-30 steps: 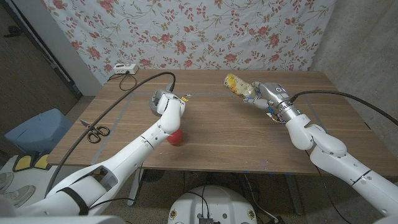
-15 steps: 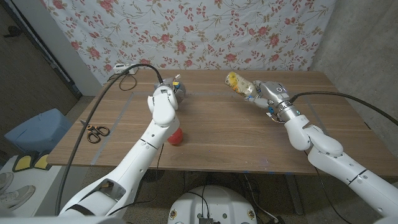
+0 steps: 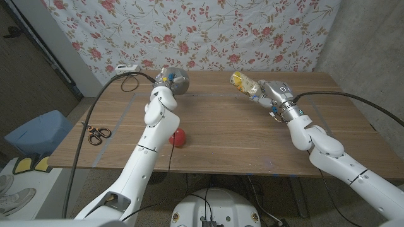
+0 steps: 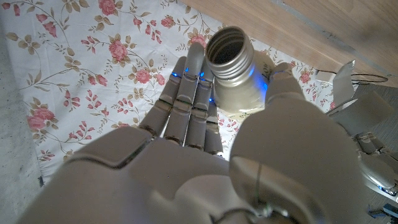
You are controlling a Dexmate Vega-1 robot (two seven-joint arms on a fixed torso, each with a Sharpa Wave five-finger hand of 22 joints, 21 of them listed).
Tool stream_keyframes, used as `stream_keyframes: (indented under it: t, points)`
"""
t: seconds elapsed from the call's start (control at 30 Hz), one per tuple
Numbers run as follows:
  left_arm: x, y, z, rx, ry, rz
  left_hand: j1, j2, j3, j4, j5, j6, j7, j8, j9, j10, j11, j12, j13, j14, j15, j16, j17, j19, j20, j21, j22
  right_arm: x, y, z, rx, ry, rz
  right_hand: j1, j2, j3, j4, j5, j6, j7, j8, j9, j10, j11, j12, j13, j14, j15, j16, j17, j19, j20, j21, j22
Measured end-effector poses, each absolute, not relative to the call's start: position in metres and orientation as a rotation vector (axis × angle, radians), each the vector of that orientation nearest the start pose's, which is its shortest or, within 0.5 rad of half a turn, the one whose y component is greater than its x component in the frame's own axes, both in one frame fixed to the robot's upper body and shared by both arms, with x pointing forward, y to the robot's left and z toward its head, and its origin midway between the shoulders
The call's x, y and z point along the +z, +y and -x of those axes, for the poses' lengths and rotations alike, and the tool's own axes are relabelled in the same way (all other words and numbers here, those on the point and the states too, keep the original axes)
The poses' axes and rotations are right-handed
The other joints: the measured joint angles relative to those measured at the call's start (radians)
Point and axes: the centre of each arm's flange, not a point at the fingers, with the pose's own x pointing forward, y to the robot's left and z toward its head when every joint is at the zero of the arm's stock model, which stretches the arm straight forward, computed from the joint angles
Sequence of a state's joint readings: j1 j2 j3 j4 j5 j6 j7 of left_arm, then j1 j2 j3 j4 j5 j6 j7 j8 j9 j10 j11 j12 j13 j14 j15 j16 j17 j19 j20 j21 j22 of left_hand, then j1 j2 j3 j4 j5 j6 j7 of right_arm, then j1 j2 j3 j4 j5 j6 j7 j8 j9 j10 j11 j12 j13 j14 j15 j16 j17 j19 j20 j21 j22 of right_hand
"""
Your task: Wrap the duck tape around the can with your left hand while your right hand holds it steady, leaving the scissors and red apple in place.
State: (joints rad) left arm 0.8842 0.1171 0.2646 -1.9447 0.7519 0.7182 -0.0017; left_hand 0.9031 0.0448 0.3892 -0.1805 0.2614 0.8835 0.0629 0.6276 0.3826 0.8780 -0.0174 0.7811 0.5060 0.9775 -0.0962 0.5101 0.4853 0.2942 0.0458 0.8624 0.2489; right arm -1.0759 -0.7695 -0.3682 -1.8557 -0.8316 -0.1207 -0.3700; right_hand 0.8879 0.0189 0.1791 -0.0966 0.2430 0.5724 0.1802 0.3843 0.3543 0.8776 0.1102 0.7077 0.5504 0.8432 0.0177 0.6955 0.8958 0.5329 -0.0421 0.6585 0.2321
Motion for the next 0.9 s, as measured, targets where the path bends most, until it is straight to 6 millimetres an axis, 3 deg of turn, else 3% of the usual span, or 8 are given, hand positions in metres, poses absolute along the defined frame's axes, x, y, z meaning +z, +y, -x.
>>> stream_keyframes:
  t: [0.3, 0.53, 0.9]
  points:
    - [0.092, 0.212, -0.568, 0.32, -0.534, -0.415, 0.0, 0.0, 0.0, 0.0, -0.015, -0.006, -0.005, -0.014, 0.0, 0.0, 0.0, -0.012, -0.015, 0.0, -0.001, -0.016, -0.009, -0.007, -0.007, 0.008, -0.003, -0.006, -0.254, -0.552, -0.37, -0.873, 1.458, 0.0, 0.0, 0.0, 0.0, 0.0, 0.0, 0.0, -0.004, 0.001, 0.0, 0.0, 0.0, 0.004, 0.0, 0.0, -0.004, 0.005, -0.002, 0.002, 0.004, 0.0]
    - [0.1, 0.206, -0.576, 0.221, -0.579, -0.254, 0.0, 0.0, 0.0, 0.0, -0.015, -0.017, -0.005, -0.015, -0.001, -0.006, -0.006, -0.02, -0.005, -0.004, -0.004, -0.023, -0.014, -0.02, 0.006, 0.009, -0.005, -0.007, -0.254, -0.559, -0.363, -0.863, 1.44, 0.0, 0.0, -0.002, 0.002, 0.0, 0.0, 0.0, -0.005, 0.004, 0.0, 0.0, 0.0, 0.007, 0.0, 0.0, -0.008, 0.01, -0.012, 0.001, 0.008, -0.005]
    - [0.132, 0.189, -0.592, 0.042, -0.607, -0.102, 0.002, -0.002, 0.0, 0.0, -0.023, -0.018, -0.004, -0.016, 0.014, -0.006, -0.006, -0.016, 0.014, -0.005, -0.005, -0.031, -0.005, -0.024, 0.01, 0.023, -0.008, -0.008, -0.245, -0.568, -0.308, -0.911, 1.383, 0.0, 0.0, -0.007, 0.007, 0.0, 0.0, 0.0, -0.01, 0.01, -0.005, -0.005, 0.0, 0.022, 0.0, 0.0, -0.015, 0.019, -0.023, -0.002, 0.011, -0.005]
